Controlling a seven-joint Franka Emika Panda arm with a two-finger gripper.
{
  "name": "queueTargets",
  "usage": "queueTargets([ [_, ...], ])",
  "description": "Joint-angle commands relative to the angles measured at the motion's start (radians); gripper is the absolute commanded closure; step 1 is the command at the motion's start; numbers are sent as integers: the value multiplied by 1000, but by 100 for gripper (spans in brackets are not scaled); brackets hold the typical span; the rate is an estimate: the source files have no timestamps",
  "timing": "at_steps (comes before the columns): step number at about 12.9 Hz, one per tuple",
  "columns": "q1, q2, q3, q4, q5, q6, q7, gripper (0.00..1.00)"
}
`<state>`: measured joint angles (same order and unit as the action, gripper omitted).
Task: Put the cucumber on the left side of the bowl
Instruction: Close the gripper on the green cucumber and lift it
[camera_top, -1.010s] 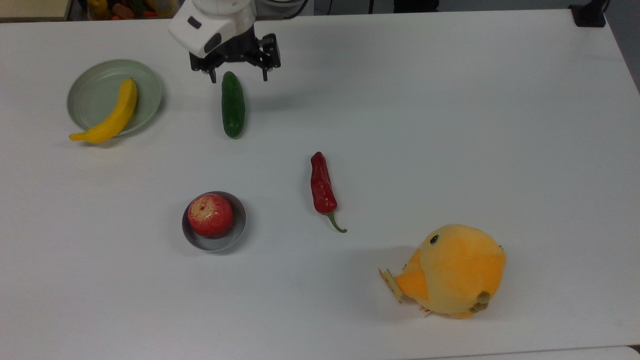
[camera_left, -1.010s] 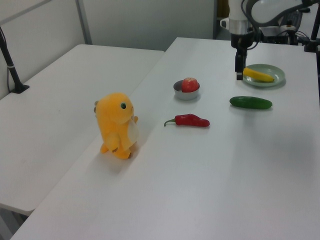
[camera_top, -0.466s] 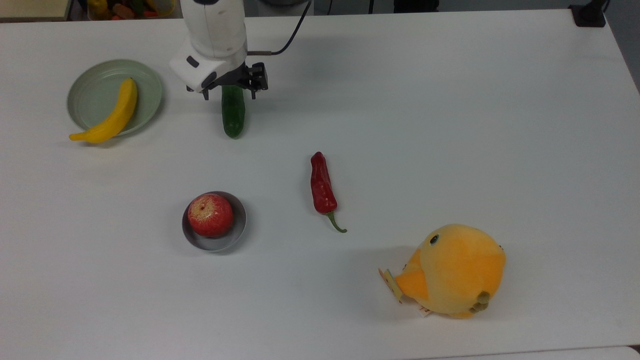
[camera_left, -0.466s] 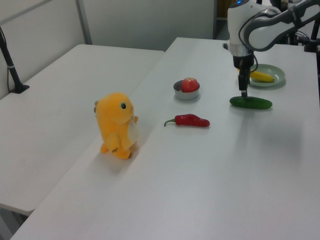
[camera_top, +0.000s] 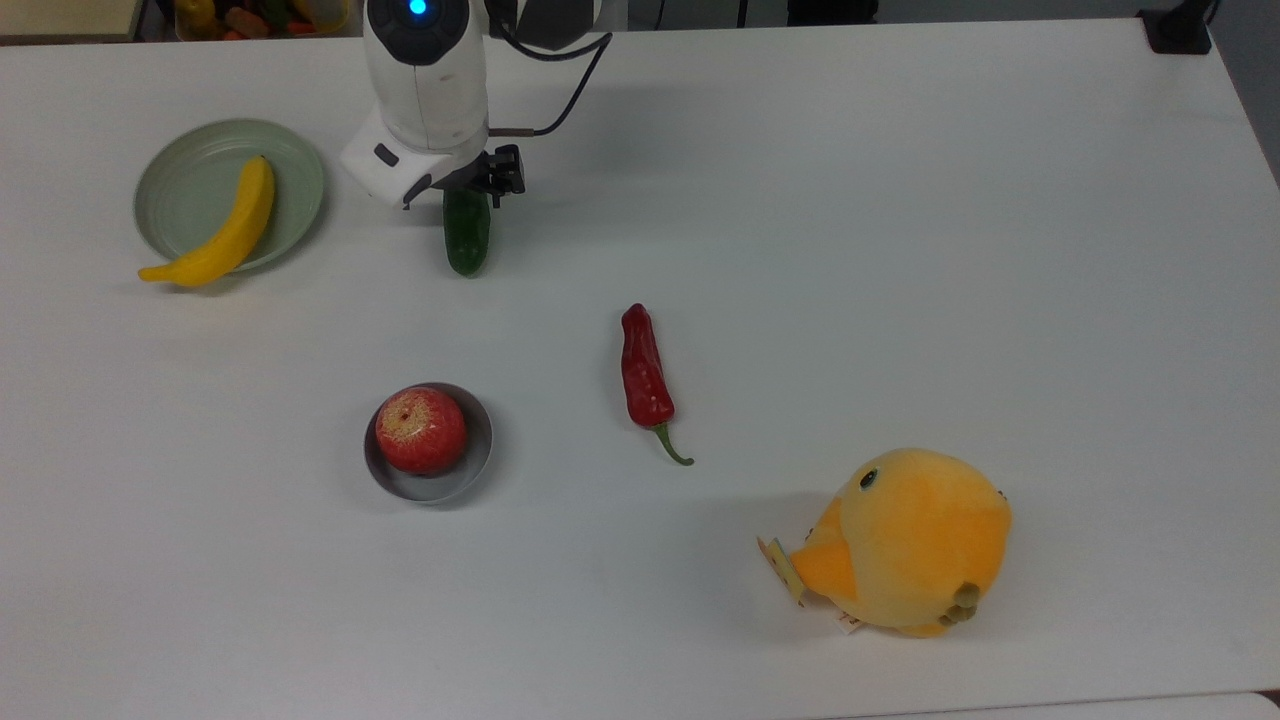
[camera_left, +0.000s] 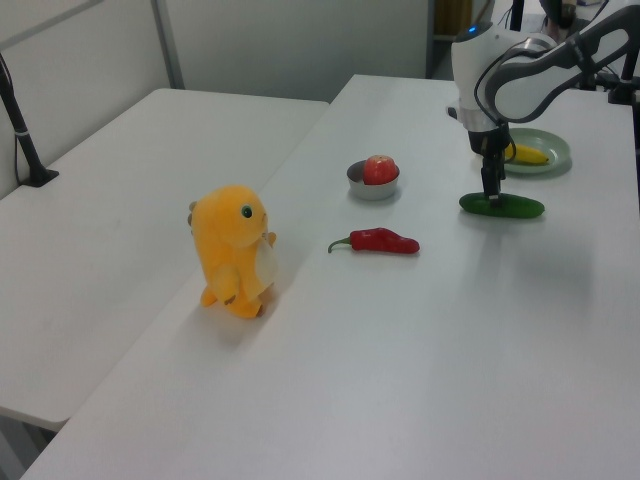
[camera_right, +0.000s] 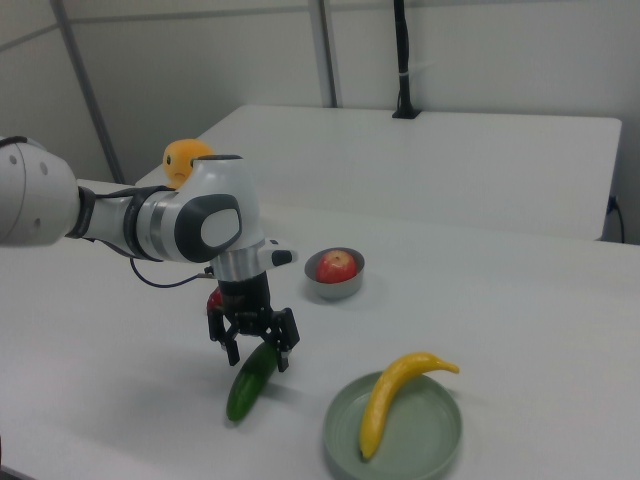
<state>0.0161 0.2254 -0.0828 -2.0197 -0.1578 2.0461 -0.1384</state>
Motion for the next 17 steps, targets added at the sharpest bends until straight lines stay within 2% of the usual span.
queueTargets([
  [1,4,12,-6,-19,-35,32,-17,2],
  [4,4,15,-6,-19,-37,32,-18,6],
  [6,7,28,-6,-19,-37,32,-18,20],
  [8,8,29,-6,-19,-49,29,-18,46],
  [10,8,31,-6,-17,-51,29,-18,81],
  [11,8,31,-6,-17,-51,29,-18,89],
  [15,7,26,-5,-7,-51,28,-18,93],
  [17,7,26,-5,36,-40,20,-17,93],
])
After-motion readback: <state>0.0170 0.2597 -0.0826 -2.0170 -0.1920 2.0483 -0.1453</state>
